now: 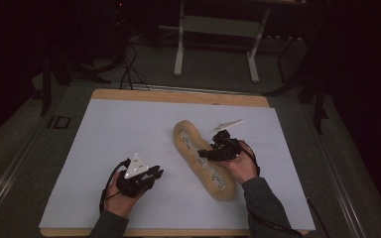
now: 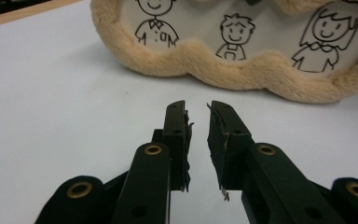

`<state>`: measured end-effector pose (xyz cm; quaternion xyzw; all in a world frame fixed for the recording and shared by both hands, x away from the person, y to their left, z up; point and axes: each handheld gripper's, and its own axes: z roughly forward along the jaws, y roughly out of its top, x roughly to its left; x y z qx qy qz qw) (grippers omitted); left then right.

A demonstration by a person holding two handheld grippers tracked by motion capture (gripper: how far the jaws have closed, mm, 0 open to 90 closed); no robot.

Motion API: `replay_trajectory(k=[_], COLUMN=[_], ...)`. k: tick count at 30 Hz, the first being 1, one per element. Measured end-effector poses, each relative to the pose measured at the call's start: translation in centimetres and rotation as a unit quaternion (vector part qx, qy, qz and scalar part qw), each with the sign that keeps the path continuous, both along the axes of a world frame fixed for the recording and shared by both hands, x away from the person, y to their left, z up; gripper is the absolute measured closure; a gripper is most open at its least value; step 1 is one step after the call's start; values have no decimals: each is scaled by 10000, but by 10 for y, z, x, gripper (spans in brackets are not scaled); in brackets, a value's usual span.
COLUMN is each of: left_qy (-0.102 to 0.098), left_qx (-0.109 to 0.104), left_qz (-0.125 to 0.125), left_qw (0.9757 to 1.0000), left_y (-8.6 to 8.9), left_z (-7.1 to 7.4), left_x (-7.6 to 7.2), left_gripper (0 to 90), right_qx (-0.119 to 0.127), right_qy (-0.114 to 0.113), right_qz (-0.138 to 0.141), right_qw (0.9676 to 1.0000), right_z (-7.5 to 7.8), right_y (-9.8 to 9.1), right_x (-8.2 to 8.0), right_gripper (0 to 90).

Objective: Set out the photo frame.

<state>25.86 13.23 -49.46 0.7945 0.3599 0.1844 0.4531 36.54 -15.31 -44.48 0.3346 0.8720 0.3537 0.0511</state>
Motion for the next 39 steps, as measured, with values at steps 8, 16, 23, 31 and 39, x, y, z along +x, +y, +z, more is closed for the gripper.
replay_trajectory(k=[8,16,23,31,39], left_qy=[-3,33,39,79,112], left_qx=[-128,-143,-153,-205,-224], left_qz=[294,437,568,759,849], left_qw=[9995,9989,9983,9969,9961], left_y=[13,18,22,28,29], left_z=[2,1,0,-1,-2], left_x=[3,5,7,11,15], left_gripper=[775,775,757,734,698], right_qx=[-212,-363,-979,-628,-97], right_qy=[-183,-193,-442,-429,-433], right_qz=[805,1353,1367,959,559], right_qw=[9964,9900,9848,9925,9974], right_z=[4,6,8,3,3], right_y=[19,36,42,23,2], right_x=[-8,-5,-6,-7,-16], right_gripper=[640,639,497,457,453])
